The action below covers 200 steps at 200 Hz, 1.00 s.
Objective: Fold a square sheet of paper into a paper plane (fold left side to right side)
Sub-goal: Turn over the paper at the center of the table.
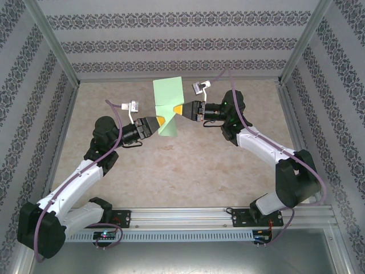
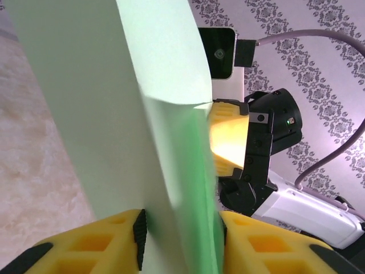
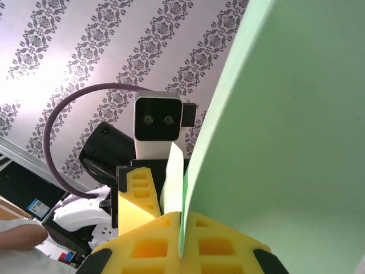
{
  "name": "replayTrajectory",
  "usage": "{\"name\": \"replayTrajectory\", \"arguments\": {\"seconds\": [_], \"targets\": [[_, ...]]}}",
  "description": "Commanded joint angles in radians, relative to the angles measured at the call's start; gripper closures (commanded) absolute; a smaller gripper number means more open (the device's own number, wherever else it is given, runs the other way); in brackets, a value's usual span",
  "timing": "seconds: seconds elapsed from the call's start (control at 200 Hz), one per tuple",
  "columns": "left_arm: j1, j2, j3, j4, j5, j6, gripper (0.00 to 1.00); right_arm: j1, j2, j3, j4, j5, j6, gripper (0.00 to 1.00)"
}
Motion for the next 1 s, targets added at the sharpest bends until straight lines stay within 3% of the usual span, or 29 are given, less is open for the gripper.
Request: {"name": "replayTrajectory", "arguments": {"seconds": [0.0,0.165,0.37,0.51,0.585,0.709,0.869,0.994], "targets": [[-0.012,-0.003,0.034,0.046,0.016,0.012,0.69,0.013,0.011,-0.011,0.055,-0.01,0.011,1.0],[-0.018,-0.004,0.035,-0.03,-0.005,0.056,0.85,0.009,0.0,-0.025,0.001,-0.003,-0.039,0.91],[-0.041,-0.02,0.062,-0.268,-0.09,0.209,0.95,-0.047,-0.097,-0.057,-0.393,0.098,-0.294,0.68],[-0.064,-0.023,0.096,-0.486,-0.202,0.325,1.0,-0.128,-0.204,-0.121,-0.641,0.271,-0.467,0.55],[-0.108,-0.018,0.15,-0.678,-0.361,0.424,1.0,-0.176,-0.256,-0.136,-0.788,0.405,-0.537,0.48],[-0.259,0.023,0.247,-0.941,-0.69,0.521,1.0,-0.24,-0.337,-0.133,-1.005,0.636,-0.639,0.43],[-0.407,0.159,0.374,-1.182,-1.031,0.489,1.0,-0.31,-0.44,-0.194,-1.098,0.841,-0.665,0.27],[-0.512,0.32,0.51,-1.374,-1.273,0.412,1.0,-0.368,-0.491,-0.255,-1.09,0.875,-0.65,0.13]]}}
